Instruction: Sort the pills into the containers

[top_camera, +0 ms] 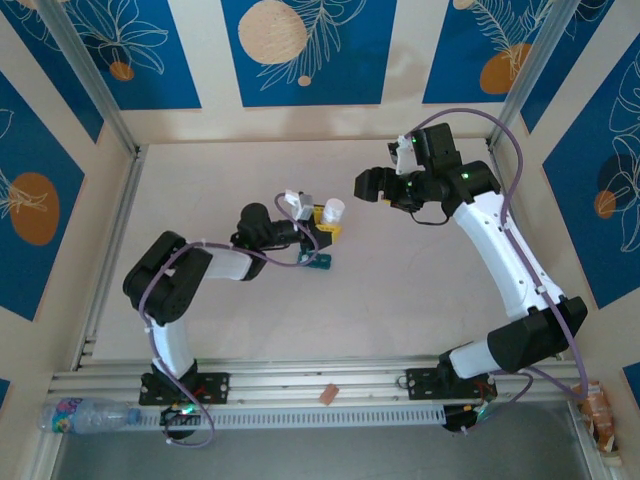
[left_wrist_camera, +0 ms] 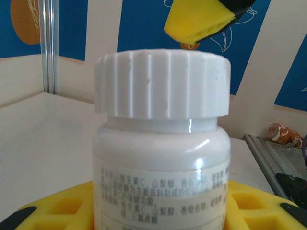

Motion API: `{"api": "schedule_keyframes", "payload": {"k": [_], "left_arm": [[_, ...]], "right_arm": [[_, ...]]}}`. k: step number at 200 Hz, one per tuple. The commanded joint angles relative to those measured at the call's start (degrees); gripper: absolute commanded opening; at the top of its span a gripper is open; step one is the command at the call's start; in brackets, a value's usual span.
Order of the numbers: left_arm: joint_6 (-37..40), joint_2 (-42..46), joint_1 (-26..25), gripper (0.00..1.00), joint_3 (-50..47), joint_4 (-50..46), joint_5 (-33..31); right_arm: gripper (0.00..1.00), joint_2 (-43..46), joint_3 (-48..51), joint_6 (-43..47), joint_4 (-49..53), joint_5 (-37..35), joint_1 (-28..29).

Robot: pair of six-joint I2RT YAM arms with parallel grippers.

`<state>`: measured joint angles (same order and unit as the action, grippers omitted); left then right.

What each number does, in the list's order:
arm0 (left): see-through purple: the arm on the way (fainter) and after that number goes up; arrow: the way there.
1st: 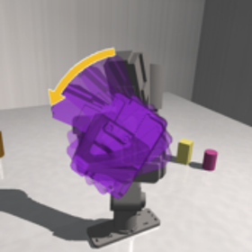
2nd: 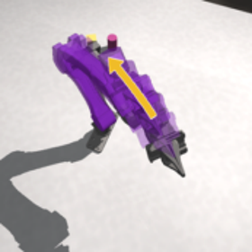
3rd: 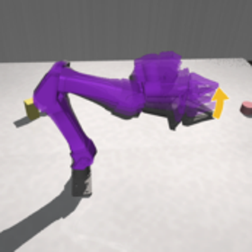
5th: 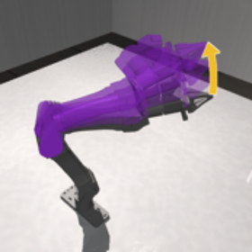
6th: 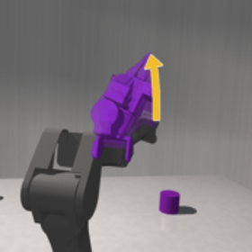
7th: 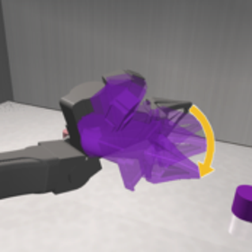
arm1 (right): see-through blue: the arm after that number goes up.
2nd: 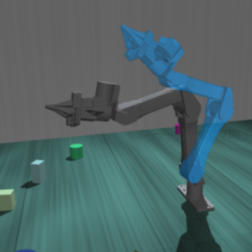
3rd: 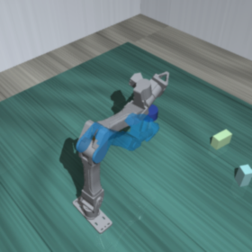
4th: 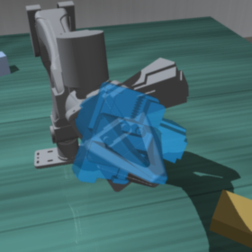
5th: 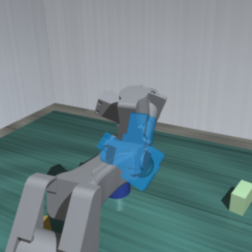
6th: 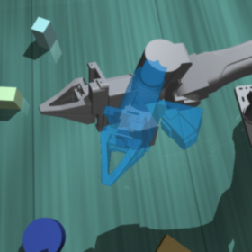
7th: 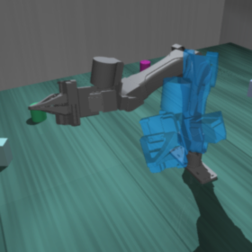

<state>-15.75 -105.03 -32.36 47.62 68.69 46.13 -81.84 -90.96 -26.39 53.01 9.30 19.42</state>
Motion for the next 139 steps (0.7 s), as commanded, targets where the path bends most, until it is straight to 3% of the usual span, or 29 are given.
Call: {"api": "schedule_keyframes", "payload": {"k": [1,59,110,139], "left_arm": [[1.8,2.4,0.6,0.0,1.5,-2.0,0.5],[-0.2,0.5,0.9,0.0,7.3,-1.6,3.4],[-6.1,-4.3,0.9,0.0,9.2,6.3,4.3],[-5.3,-3.9,0.9,0.0,7.9,5.1,4.8]], "right_arm": [[0.8,1.5,0.3,5.5,-1.8,4.6,-0.4],[0.8,-0.5,-1.2,13.3,-3.7,9.9,-0.4],[0.81,-4.3,-6.3,20.7,-1.2,7.8,-0.3],[0.81,-5.5,-7.1,22.5,-1.4,7.3,-0.3]]}}
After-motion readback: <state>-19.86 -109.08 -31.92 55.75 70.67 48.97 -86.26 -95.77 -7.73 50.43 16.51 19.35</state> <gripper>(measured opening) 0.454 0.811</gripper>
